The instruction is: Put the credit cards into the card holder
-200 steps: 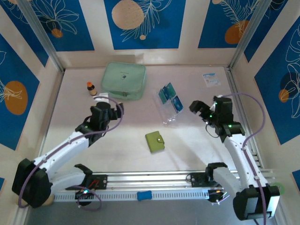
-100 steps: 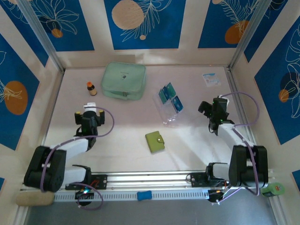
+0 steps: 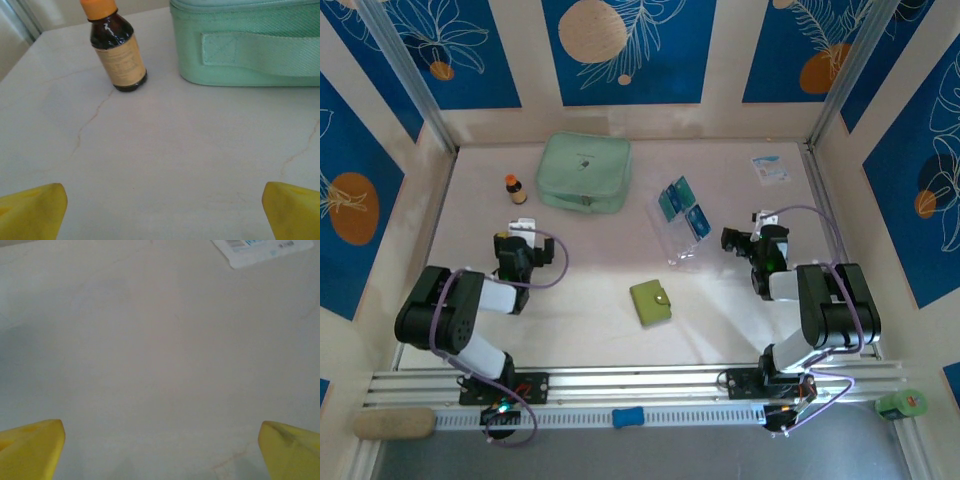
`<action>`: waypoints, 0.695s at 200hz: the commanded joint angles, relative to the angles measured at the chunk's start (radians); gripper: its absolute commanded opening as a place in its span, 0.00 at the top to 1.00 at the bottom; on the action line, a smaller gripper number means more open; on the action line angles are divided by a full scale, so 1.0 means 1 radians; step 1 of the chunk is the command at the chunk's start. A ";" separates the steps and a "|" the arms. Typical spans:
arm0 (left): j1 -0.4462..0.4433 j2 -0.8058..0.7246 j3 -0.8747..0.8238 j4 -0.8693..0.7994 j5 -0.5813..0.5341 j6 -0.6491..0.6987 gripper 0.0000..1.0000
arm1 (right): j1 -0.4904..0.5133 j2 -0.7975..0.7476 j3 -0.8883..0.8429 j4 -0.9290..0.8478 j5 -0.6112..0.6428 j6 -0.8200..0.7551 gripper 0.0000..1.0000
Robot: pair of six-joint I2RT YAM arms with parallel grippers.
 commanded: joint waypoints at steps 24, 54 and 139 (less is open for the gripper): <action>0.068 0.007 0.062 -0.004 0.148 -0.019 0.00 | 0.004 -0.008 0.021 0.090 -0.041 -0.045 0.01; 0.068 0.007 0.063 -0.011 0.148 -0.021 0.00 | 0.015 -0.008 0.020 0.091 -0.022 -0.050 0.01; 0.068 0.005 0.057 -0.003 0.148 -0.019 0.00 | -0.003 -0.007 0.030 0.072 -0.064 -0.045 0.01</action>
